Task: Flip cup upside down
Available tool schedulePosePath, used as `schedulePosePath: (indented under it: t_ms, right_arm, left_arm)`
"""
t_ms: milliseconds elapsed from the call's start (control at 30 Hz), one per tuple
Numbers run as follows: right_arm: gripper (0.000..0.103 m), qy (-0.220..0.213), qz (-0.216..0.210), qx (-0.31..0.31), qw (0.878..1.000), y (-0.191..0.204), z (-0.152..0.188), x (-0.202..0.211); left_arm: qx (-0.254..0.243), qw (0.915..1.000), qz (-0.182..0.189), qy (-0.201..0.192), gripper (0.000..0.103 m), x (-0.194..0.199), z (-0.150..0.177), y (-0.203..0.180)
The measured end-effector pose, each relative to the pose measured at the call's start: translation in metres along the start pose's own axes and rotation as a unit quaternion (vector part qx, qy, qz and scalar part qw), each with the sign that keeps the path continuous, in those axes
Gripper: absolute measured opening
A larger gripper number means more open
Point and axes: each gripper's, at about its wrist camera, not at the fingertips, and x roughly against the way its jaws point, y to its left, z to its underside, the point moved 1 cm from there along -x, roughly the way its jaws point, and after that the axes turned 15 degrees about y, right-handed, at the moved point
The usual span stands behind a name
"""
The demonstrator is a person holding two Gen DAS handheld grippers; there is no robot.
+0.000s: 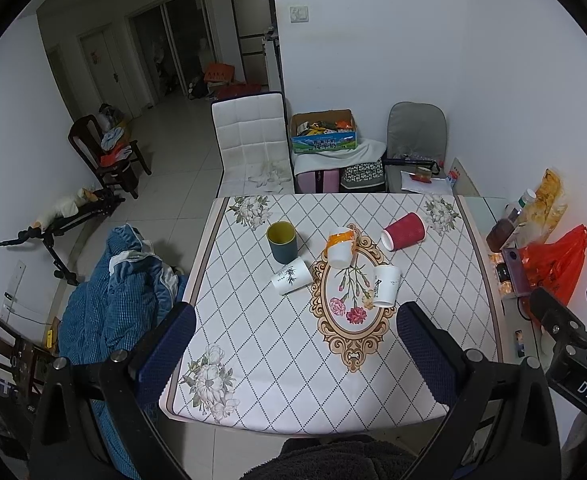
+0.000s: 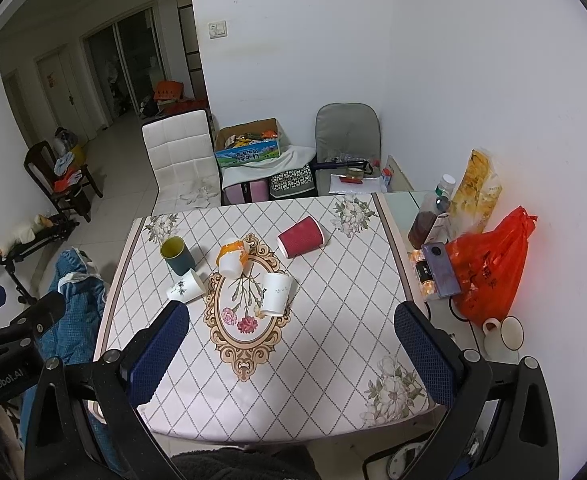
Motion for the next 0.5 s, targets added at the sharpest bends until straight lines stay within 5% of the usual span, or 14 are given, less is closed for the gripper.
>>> schedulePosePath:
  t_ms: [500]
  right_arm:
    - [0.103,-0.005,-0.005,-0.006,1.0,-0.004,0.011,0.005]
  left_arm:
    - [0.0,1.0,0.002,-0.003,0.103,0.005,-0.004,-0.01]
